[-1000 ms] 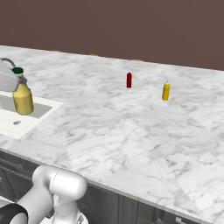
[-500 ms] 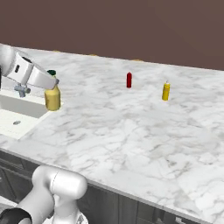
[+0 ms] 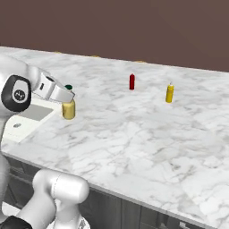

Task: Move the mustard and mayonnaise from the cabinet to the dining counter.

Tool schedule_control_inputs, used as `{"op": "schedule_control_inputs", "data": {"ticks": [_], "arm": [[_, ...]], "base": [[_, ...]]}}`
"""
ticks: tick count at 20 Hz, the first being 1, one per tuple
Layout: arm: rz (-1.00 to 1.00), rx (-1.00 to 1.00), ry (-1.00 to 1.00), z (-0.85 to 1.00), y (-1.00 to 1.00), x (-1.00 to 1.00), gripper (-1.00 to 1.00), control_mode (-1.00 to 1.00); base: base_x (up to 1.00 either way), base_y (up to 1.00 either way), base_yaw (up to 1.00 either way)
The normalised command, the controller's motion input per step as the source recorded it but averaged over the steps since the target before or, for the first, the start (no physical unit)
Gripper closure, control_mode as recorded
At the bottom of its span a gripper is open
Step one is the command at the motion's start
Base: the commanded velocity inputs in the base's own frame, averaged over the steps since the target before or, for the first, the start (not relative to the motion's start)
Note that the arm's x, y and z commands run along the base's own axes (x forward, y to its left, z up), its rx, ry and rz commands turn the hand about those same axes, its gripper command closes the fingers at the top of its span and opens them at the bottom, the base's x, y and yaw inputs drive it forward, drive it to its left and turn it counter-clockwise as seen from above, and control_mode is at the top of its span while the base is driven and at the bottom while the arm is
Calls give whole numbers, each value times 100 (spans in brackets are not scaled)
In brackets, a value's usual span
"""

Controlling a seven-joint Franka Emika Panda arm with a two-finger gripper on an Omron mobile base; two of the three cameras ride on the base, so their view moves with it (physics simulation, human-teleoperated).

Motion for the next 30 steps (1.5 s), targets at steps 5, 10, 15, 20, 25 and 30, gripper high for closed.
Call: {"op": "schedule_control_inputs", "data": {"ticks": [5,10,15,20,25,30], "arm": [[-6,0,0,-52,0,54,100,-100],[-8,-1,0,-44,0,58,100,-100],[-11,-3,0,-32,0,61,100,-100],[-10,-2,0,-33,0,45,100,-100],[-10,-1,0,-38,0,33,100,-100],[-10,0,0,-36,-5,17,100,-100]], "base": [[0,0,0],[0,0,0],[0,0,0],[0,0,0],[0,0,0],[0,0,0]]}}
